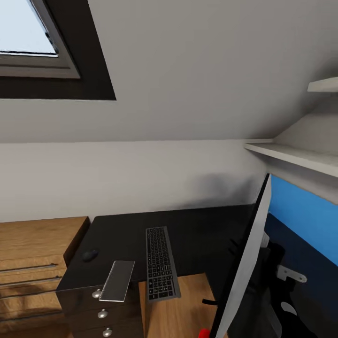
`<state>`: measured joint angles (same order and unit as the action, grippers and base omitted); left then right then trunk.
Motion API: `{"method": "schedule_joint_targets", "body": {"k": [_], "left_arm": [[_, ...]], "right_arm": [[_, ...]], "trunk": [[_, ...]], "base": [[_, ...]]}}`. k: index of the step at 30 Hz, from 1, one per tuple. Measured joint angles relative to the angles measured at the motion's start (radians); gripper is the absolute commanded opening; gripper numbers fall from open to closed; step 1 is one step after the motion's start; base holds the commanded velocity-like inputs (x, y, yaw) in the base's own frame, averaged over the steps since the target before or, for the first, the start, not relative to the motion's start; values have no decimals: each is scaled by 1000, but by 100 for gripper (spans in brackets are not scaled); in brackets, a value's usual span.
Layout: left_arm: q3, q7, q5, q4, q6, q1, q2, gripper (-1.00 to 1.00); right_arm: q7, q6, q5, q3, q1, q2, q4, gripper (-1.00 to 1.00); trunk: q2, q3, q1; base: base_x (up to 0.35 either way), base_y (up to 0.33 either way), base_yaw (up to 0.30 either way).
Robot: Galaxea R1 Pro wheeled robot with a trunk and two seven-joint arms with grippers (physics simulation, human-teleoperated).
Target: In the bedroom, organize the workspace by keeping the computer under the desk, ensuring the monitor is on the desk, placing the keyboard on the desk next to the monitor, placing the mouse on the desk next to the keyboard, moving the folder from the swivel chair onto the desk next to the mouse, stacking the notebook on top of the folder with the pen on top of the notebook, and positioning the swivel chair next to the desk.
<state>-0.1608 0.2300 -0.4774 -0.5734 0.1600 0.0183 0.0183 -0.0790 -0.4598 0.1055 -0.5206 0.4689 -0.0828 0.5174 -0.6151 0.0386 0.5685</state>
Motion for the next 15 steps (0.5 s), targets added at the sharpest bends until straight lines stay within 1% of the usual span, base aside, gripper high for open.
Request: {"method": "schedule_joint_targets", "body": {"k": [1,2,3,4,5,6,7,8,9,10,11,12,13,14,15], "left_arm": [[0,0,0,0,0,0,0,100],[0,0,0,0,0,0,1,100],[0,0,0,0,0,0,0,100],[0,0,0,0,0,0,0,100],[0,0,0,0,0,0,0,100],[0,0,0,0,0,0,0,100],[0,0,0,0,0,0,1,100],[0,0,0,0,0,0,0,100],[0,0,0,0,0,0,0,100],[0,0,0,0,0,0,0,100],[0,0,0,0,0,0,0,100],[0,0,0,0,0,0,0,100],[0,0,0,0,0,0,0,100],[0,0,0,0,0,0,0,100],[0,0,0,0,-1,0,0,100]], "right_arm": [[-2,-1,-7,7,-1,-1,-1,-100],[0,0,1,-1,0,0,2,-100],[-2,-2,-8,8,-1,-1,-2,-100],[0,0,2,-2,0,0,1,-100],[-2,-2,-9,8,-1,-1,0,-100],[0,0,3,-2,0,0,1,-100],[-2,-2,-9,9,-1,-1,-1,-100],[0,0,3,-2,0,0,1,-100],[-2,-2,-8,8,-1,-1,0,-100],[0,0,2,-1,0,0,1,-100],[-2,-2,-9,6,-1,-1,0,-100],[0,-1,-1,-1,0,0,0,-100],[-2,-2,-8,5,0,0,1,-100],[0,0,1,2,0,1,0,-100],[-1,-1,-4,5,0,1,0,-100]], "trunk": [[0,0,0],[0,0,0],[0,0,0],[0,0,0],[0,0,0],[0,0,0],[0,0,0],[0,0,0],[0,0,0],[0,0,0],[0,0,0],[0,0,0],[0,0,0],[0,0,0],[0,0,0]], "base": [[0,0,-228],[0,0,-229],[0,0,-227],[0,0,-224],[0,0,-222],[0,0,-219],[0,0,-216],[0,0,-214],[0,0,-206],[0,0,-162],[0,0,-104],[0,0,-66],[0,0,-53],[0,0,-34],[0,0,-22]]}}
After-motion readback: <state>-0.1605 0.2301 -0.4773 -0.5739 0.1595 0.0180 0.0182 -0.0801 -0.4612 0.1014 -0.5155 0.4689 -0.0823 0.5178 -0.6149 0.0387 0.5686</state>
